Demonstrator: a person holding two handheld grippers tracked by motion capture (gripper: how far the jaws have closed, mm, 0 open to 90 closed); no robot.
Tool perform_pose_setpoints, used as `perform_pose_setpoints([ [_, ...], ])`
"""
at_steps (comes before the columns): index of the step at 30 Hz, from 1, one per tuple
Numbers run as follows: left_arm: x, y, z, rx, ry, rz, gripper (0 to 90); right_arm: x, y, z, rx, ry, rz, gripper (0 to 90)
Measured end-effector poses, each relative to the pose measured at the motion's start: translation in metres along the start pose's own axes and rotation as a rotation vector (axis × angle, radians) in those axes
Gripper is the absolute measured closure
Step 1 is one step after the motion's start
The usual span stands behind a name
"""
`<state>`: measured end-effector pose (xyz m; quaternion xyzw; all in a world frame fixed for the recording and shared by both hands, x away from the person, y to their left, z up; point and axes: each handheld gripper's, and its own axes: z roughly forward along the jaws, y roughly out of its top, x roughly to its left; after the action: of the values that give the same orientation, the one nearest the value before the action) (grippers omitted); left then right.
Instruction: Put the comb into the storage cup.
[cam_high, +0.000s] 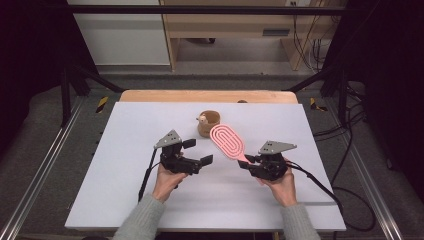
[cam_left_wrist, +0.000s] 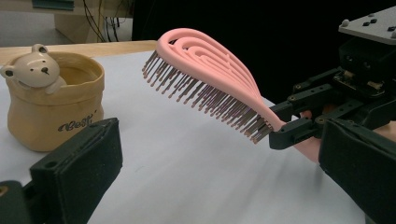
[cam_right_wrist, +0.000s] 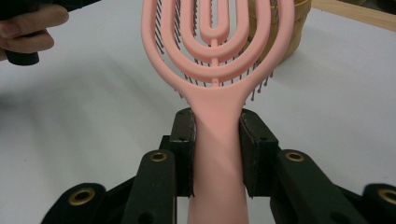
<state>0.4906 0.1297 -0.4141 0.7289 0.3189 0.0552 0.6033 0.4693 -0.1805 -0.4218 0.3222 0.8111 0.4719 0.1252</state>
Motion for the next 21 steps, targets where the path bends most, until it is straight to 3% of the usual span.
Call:
perform_pose_setpoints([
  [21, -0.002, 0.002, 0.018, -0.004, -0.001, -0.039, 0.0, 0.002, 0.001, 0.001, -0.003, 0.004, -0.011, 70.2],
])
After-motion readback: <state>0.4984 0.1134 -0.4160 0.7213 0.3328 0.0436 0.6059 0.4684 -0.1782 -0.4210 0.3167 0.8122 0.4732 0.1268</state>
